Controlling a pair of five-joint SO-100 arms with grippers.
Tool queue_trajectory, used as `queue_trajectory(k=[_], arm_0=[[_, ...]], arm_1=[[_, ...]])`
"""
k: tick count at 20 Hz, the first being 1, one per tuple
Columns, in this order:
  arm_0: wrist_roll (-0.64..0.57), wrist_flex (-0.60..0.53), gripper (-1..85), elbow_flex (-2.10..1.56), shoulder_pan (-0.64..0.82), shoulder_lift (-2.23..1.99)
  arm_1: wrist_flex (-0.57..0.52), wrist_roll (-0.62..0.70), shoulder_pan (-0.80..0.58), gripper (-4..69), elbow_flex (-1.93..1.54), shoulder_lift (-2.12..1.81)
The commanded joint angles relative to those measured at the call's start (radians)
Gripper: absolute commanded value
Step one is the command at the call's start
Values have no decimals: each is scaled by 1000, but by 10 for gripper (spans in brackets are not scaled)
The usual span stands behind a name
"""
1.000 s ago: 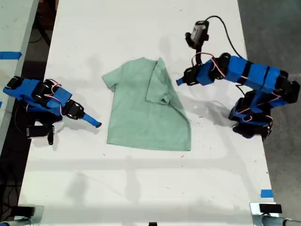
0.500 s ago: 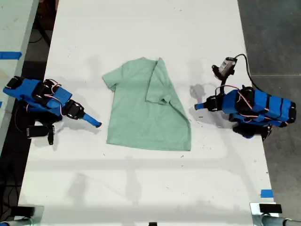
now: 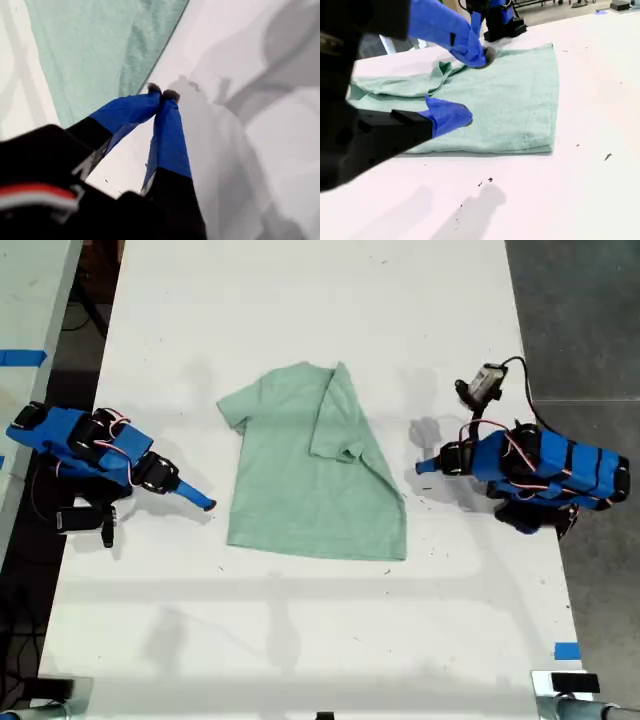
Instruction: Fold t shirt
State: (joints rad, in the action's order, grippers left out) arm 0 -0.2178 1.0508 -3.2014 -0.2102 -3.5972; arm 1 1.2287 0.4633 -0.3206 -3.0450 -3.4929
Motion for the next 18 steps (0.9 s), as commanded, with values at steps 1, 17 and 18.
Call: queue_trajectory(k=[1,17,18], arm_0=[[-6,-17,146,-9,2,-6],[-6,-17,146,-9,2,-6],[-6,-17,146,-9,2,-6]], arm_1=[[0,-9,5,8,-44,-14],[-2,3,8,8,-46,-14],[-3,3,9,8,-46,-14]])
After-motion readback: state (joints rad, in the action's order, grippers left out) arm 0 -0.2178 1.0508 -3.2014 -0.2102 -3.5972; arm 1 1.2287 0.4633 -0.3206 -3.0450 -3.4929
